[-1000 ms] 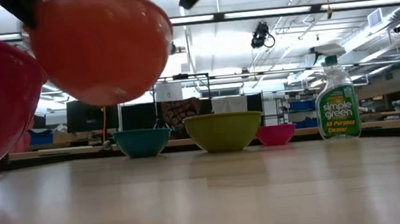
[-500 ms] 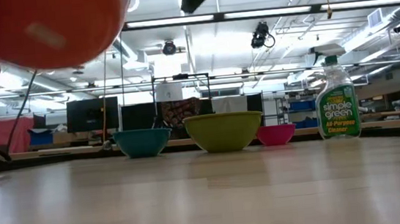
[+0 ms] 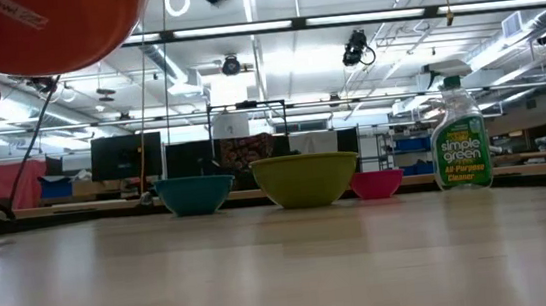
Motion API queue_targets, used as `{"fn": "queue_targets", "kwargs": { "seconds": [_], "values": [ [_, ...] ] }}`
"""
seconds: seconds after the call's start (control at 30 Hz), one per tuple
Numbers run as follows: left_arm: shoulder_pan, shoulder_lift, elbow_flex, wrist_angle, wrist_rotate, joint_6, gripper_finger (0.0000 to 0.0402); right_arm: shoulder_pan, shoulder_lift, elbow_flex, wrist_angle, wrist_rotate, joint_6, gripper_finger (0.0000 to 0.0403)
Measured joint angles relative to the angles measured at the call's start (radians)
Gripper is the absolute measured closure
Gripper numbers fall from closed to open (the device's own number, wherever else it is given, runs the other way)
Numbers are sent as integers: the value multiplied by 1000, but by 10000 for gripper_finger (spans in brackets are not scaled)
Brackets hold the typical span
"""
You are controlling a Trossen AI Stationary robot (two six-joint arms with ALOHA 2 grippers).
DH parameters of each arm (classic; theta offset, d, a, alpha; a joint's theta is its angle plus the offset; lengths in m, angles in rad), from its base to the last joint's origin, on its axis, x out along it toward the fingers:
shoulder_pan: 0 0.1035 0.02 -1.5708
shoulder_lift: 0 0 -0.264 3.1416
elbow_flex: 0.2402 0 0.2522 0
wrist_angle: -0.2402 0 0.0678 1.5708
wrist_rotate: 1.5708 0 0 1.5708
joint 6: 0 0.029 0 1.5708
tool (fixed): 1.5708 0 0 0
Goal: Nest bowls inside each other
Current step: Stack the orange bowl on top of the red bowl
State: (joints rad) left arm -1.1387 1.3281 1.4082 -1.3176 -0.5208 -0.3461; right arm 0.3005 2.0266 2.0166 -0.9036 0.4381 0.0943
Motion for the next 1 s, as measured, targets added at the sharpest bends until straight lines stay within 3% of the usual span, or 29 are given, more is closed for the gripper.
{"fn": "queue_targets", "kwargs": {
  "seconds": [0.23, 0.43, 0.6, 0.77, 0.87, 1.0],
  "values": [
    [34, 0, 0, -56, 2, 31, 385, 83, -7, 8, 132, 35, -316, 296],
    [38, 0, 0, -78, 12, 155, 385, 119, -15, 8, 157, 116, -369, 216],
    [38, 0, 0, -76, 11, 252, 385, 113, -18, 9, 225, 61, -415, 158],
    [38, 0, -1, -75, 9, 292, 385, 103, -18, 9, 265, -43, -483, 165],
    [46, 0, -1, -76, 12, 329, 385, 85, -7, 9, 250, -126, -461, 186],
    [61, 0, -2, -84, 10, 402, 385, 70, 7, 8, 231, -160, -462, 222]
  ]
}}
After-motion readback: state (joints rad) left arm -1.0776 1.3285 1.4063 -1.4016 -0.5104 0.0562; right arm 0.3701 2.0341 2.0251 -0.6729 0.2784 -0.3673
